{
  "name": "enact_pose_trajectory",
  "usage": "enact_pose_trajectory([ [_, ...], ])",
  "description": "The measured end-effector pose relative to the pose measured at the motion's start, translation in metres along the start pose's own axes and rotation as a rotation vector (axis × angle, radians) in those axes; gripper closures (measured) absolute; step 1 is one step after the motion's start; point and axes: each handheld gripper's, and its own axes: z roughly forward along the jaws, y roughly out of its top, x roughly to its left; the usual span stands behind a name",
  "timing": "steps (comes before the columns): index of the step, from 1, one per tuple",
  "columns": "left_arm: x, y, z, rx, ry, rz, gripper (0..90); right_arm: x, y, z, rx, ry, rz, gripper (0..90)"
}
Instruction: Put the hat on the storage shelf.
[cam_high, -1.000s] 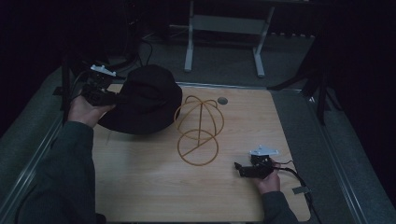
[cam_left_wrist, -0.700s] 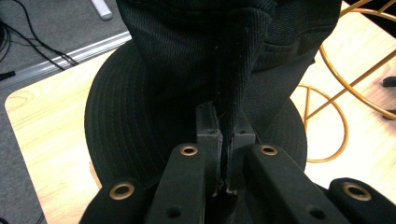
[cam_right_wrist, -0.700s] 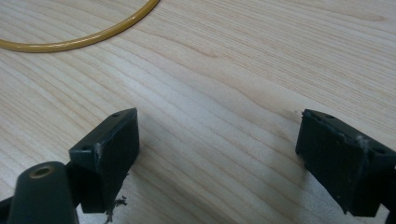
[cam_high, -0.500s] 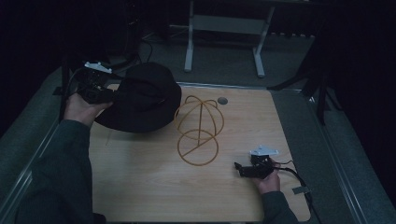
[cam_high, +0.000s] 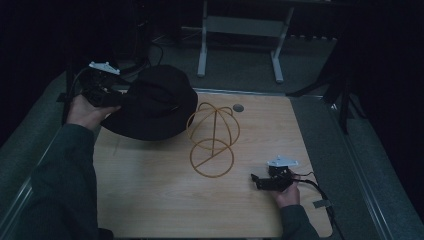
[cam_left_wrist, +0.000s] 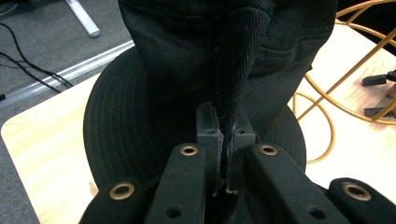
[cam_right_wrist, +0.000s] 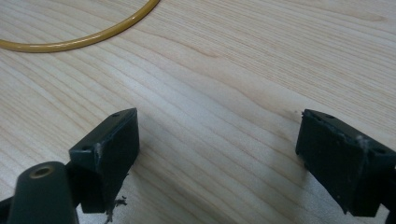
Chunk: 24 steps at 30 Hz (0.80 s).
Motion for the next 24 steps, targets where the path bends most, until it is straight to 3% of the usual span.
enact_pose_trajectory([
  [14,0.004,0.005,-0.004,-0.059,-0.042,-0.017,87.7,0.000,0.000,0.000,-0.001,-0.001,-0.001,13.3],
  [24,0.009,0.003,-0.009,-0.093,-0.038,-0.040,87.7,0.000,0.000,0.000,-0.001,0.001,-0.001,13.3],
])
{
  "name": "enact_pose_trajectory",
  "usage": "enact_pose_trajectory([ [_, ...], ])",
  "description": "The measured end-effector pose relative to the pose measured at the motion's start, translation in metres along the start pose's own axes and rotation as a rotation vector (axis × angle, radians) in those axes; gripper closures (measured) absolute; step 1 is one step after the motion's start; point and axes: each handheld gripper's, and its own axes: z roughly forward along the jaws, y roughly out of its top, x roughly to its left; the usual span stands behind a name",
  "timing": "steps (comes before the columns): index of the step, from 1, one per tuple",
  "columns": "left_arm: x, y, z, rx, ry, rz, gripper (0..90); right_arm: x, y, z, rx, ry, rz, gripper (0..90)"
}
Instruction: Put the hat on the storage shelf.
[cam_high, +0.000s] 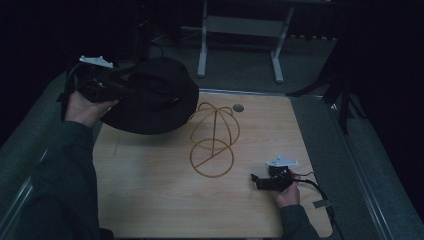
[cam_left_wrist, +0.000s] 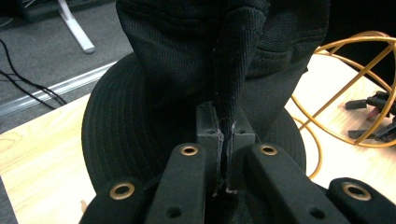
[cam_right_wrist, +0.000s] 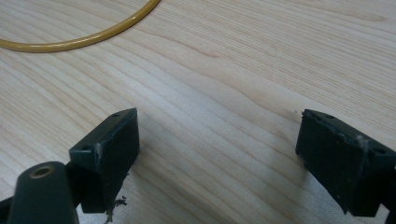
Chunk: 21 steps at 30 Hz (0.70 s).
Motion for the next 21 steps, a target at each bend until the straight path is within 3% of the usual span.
enact_pose_trajectory([
  [21,-0.0022,0.0076,-0.0090,-0.057,-0.033,0.004,87.8,0.0000,0.0001,0.0000,0.000,0.001,-0.001,13.3],
])
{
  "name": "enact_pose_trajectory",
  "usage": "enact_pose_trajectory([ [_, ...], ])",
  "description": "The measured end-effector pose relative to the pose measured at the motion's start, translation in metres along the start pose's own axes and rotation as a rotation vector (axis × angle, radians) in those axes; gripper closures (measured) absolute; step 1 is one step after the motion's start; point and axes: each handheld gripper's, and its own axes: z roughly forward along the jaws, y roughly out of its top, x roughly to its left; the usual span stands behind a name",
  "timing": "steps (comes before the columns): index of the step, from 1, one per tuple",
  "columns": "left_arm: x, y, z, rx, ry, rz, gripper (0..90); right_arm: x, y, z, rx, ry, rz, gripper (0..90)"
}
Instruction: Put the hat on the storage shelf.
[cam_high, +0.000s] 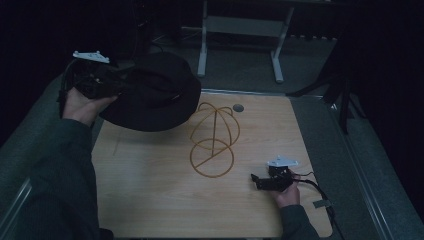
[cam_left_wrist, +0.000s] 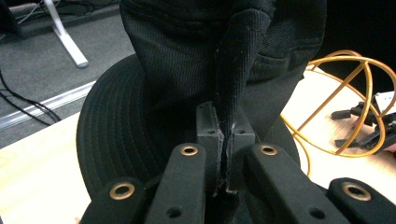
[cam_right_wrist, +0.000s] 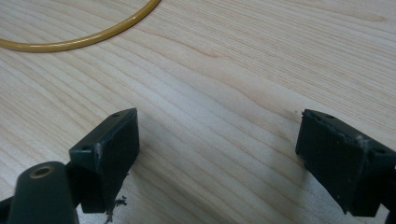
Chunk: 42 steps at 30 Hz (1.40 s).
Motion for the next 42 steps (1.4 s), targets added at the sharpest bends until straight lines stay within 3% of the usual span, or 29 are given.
enact_pose_trajectory([
  [11,0.001,0.003,-0.006,-0.031,0.001,-0.014,87.8,0.000,0.000,0.000,0.001,0.000,-0.001,13.3],
  [42,-0.014,0.024,-0.019,-0.075,-0.026,0.018,87.8,0.000,0.000,0.000,0.001,0.001,-0.003,13.3],
])
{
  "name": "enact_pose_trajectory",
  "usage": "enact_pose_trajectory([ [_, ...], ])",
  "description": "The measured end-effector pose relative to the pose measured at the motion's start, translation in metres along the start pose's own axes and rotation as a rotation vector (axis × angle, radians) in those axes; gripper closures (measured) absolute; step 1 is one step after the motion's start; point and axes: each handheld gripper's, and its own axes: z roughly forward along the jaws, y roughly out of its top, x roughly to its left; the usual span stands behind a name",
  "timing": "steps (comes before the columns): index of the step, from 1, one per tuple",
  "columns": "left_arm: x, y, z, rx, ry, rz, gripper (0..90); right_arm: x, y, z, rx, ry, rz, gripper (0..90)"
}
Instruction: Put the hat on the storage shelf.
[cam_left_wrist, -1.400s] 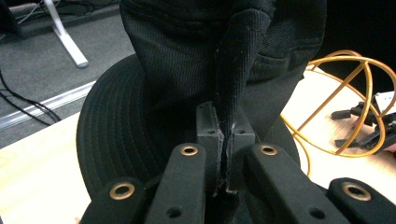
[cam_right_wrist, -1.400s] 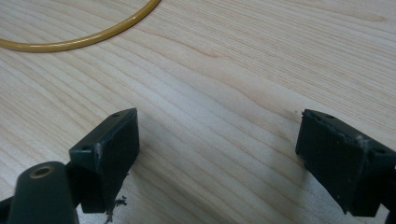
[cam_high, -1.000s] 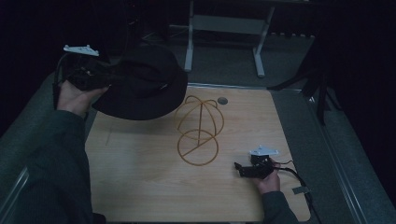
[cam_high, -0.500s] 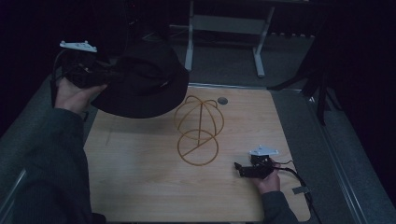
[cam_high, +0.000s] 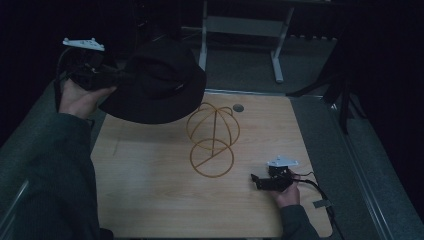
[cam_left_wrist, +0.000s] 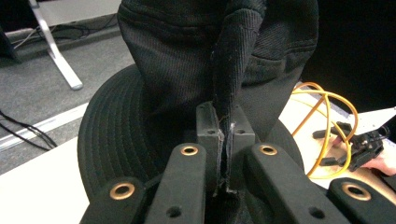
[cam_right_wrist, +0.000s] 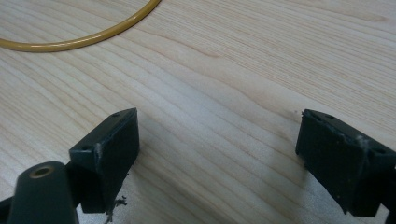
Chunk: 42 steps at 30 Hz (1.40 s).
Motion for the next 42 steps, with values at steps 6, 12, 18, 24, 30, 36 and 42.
enact_pose_trajectory([
  [6,-0.003,0.003,-0.002,-0.003,-0.006,0.006,87.8,0.000,0.000,0.000,0.000,0.000,0.000,13.3],
  [12,-0.006,0.006,-0.003,-0.012,-0.014,0.011,87.8,0.000,0.000,0.000,0.000,0.000,0.000,13.3],
  [18,-0.007,0.008,-0.003,-0.022,-0.021,0.005,87.8,0.000,0.000,0.000,0.000,0.001,-0.002,13.3],
  [24,-0.010,0.011,-0.003,-0.029,-0.026,0.014,87.8,0.000,0.000,0.000,0.001,0.001,-0.004,13.3],
  [30,-0.013,0.015,-0.002,-0.043,-0.043,0.017,87.8,0.000,0.000,0.000,0.001,0.001,-0.004,13.3],
  [36,-0.017,0.017,0.001,-0.050,-0.062,0.022,87.8,0.000,0.000,0.000,0.002,0.001,-0.003,13.3],
  [42,-0.021,0.020,0.005,-0.057,-0.085,0.028,87.8,0.000,0.000,0.000,0.002,0.001,-0.004,13.3],
])
